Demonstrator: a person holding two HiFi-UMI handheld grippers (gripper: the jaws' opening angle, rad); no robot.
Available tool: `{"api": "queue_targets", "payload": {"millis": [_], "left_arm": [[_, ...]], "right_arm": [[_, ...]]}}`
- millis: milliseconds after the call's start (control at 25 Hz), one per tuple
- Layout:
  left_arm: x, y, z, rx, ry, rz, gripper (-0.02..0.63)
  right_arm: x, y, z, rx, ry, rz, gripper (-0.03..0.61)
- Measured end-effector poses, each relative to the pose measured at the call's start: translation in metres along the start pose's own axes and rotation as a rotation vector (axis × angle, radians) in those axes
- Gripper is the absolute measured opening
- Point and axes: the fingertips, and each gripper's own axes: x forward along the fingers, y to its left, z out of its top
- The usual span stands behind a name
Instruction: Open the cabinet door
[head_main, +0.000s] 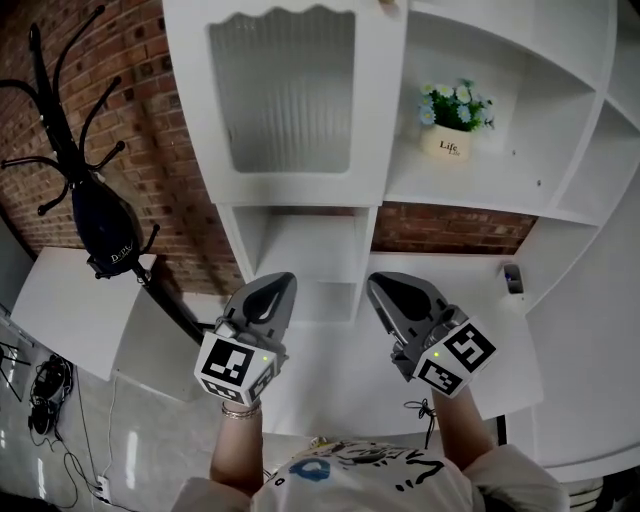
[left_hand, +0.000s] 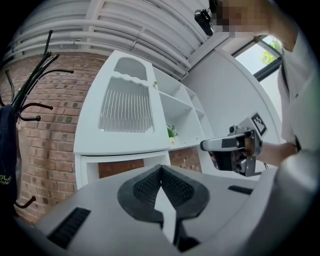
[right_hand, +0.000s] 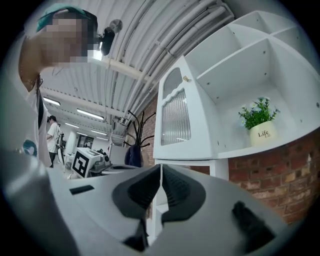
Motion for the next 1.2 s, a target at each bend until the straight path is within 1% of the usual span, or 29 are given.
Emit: {"api": "queue_targets", "payload": {"millis": [120,240,320,440,640,720,760,800,880,1040,1120,1200], "left_arm": [[0.009,0.009,0.0,-0.004,0.003,-0.008,0.014],[0.015,0.013,0.001,-0.033,-0.012,-0.02,0.014],[0.017,0.015,-0.002,-0.053,-0.017,-0.013,0.014],[0.026,0.018,-0.008,-0.076,-0.001,-0.001,0.014],[0.048,0.014,0.002,-0.033,-0.01,-0.045,0.014],[0.053,0.012,0.001,-0.034,-0.007,-0.053,0.014],[0.055,0.011,0.0,-0.037,-0.005,-0.06,0.015],[0.057,0.01,-0.002,-0.04,-0.003,-0.065,0.014],[0.061,0.011,-0.009,-0.051,0.008,-0.065,0.014],[0.066,0.014,-0.013,-0.057,0.023,-0.066,0.014],[0.067,0.016,-0.013,-0.055,0.021,-0.065,0.014],[0.067,0.018,-0.013,-0.058,0.02,-0.06,0.015]], "right_arm": [[0.01,-0.015,0.003,-0.014,-0.006,-0.026,0.029],[0.018,-0.035,0.007,-0.031,-0.011,-0.062,0.029],[0.023,-0.048,0.011,-0.025,-0.013,-0.085,0.029],[0.028,-0.065,0.018,-0.029,-0.013,-0.117,0.029],[0.039,-0.094,0.036,-0.156,0.004,-0.191,0.031],[0.045,-0.104,0.043,-0.184,0.006,-0.211,0.032],[0.048,-0.108,0.047,-0.191,0.005,-0.211,0.065],[0.052,-0.111,0.049,-0.192,0.004,-0.202,0.141],[0.061,-0.117,0.051,-0.175,0.005,-0.179,0.156],[0.074,-0.128,0.056,-0.167,0.001,-0.179,0.16],[0.079,-0.129,0.061,-0.145,-0.019,-0.153,0.181],[0.083,-0.127,0.064,-0.118,-0.036,-0.118,0.186]]}}
